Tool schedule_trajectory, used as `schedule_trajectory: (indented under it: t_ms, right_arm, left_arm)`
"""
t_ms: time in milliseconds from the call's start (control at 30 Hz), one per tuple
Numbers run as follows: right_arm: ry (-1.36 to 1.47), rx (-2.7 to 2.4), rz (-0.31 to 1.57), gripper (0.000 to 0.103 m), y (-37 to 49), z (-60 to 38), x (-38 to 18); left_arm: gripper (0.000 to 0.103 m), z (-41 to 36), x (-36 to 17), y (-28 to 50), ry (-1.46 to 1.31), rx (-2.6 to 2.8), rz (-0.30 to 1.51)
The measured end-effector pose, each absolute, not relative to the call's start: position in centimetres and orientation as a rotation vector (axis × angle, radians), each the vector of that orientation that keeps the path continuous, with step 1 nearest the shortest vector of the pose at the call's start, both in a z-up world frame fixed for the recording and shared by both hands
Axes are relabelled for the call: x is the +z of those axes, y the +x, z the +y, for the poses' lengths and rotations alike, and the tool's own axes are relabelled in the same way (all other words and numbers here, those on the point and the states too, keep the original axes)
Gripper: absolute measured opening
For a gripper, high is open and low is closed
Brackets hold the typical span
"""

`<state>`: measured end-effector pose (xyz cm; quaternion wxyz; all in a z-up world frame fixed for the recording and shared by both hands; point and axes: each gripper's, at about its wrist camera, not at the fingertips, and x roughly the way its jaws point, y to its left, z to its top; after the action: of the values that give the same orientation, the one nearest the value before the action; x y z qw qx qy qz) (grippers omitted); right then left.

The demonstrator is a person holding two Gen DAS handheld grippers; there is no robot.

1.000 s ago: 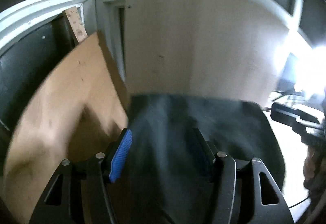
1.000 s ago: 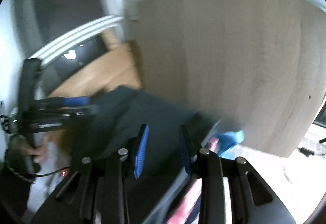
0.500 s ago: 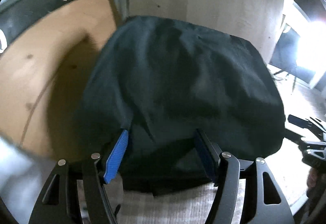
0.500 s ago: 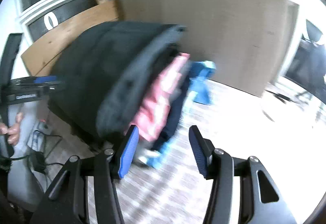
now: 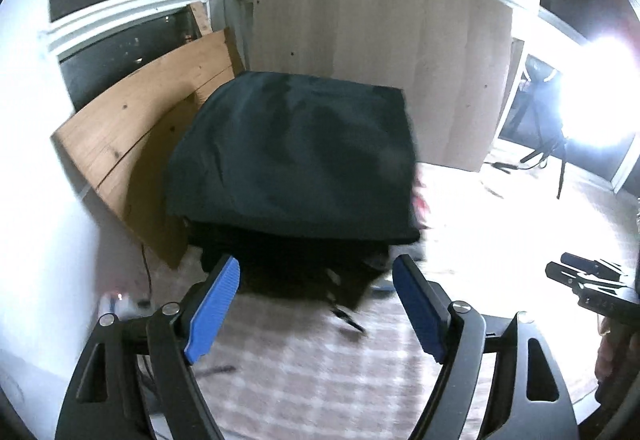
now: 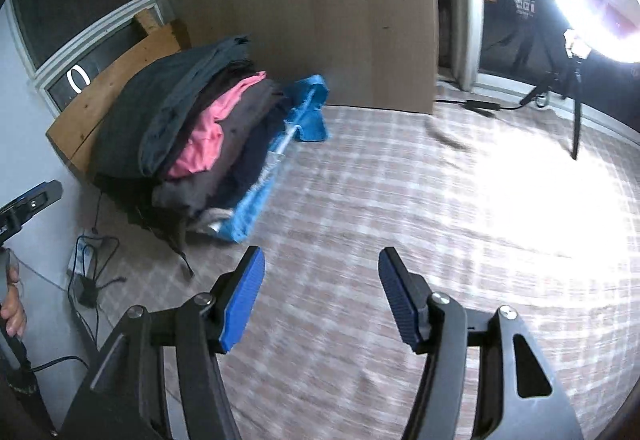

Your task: Fold clothes

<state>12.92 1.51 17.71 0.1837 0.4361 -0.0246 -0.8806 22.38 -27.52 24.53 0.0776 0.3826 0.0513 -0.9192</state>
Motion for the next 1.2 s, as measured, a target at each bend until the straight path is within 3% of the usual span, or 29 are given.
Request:
schedule_trajectory:
  t_ms: [100, 433, 800, 900, 1033, 1200]
  right_arm:
    - [1.214, -2.480, -0.066, 0.066, 13.6, 4.0, 18.2]
    - [1.157, -2.470, -0.017, 0.066, 15.9, 11.7, 18.3]
    - [1.076, -2.486, -0.055, 0.066, 15.5, 15.6, 19.7]
    - [1.059, -2.487, -0.064, 0.066, 15.0, 15.6, 19.9]
    - [1.047, -2.483, -0.072, 0.066, 14.2, 15.4, 19.9]
    - [1.048, -2.475, -0.086, 0.066, 12.9, 15.2, 19.8]
  left_arm:
    - [0.078, -24.6, 24.6, 23.8, 1.124, -2.753, 0.190]
    - [0.079, -15.5, 24.3, 27.5, 1.037, -2.664, 0.169]
    - [0.080, -11.9, 26.0, 28.2, 0.980, -2.649, 0.186]
    - [0.084, -11.8, 26.8, 27.9, 0.946, -2.656, 0.189]
    - [0.102, -11.8, 27.9, 27.2, 0.887, -2.664, 0.179]
    - [0.102, -11.7, 28.8, 26.0, 0.835, -2.664, 0.136]
